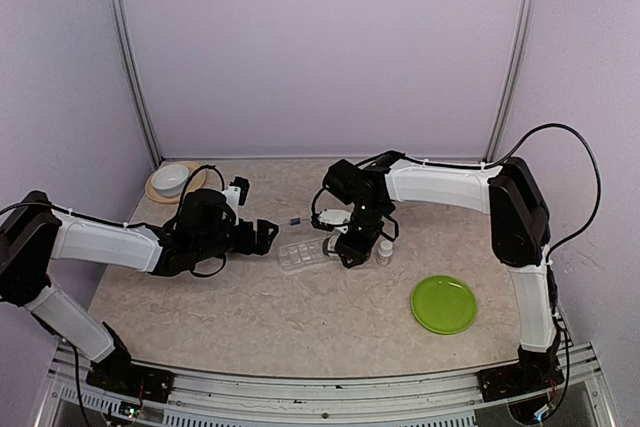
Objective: Sort the pills into containers
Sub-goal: Pour the pill into the compartment of the pill container.
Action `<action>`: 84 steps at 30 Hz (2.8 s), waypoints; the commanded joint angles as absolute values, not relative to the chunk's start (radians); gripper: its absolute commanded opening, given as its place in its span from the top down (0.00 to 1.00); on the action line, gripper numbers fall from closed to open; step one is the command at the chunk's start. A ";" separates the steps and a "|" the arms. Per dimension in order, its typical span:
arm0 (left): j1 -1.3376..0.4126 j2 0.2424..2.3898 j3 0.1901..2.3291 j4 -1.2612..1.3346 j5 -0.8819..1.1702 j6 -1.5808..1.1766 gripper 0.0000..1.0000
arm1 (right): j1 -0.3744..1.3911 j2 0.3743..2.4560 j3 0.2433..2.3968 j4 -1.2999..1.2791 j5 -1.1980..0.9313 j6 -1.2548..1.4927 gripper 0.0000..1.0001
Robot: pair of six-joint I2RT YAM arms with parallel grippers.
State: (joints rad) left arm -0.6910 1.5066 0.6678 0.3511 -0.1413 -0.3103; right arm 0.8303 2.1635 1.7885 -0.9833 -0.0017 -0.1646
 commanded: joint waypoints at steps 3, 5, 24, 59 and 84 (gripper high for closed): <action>-0.689 1.509 0.658 0.374 -0.138 -0.315 0.01 | 0.840 2.113 1.811 -1.009 0.004 -0.173 1.00; -0.689 1.510 0.658 0.375 -0.138 -0.316 0.01 | 0.839 2.111 1.815 -1.012 0.006 -0.174 1.00; -0.690 1.517 0.660 0.376 -0.135 -0.316 0.01 | 0.840 2.126 1.858 -1.052 0.028 -0.196 1.00; -0.692 1.523 0.662 0.375 -0.134 -0.317 0.01 | 0.859 2.192 1.876 -1.079 0.062 -0.215 1.00; -0.691 1.528 0.663 0.377 -0.131 -0.318 0.01 | 0.855 2.215 1.850 -1.071 0.087 -0.221 1.00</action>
State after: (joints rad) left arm -0.6910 1.5127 0.6678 0.3515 -0.1379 -0.3111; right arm 0.8490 2.1975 1.8664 -1.0637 0.0765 -0.2146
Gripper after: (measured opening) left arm 0.988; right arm 0.532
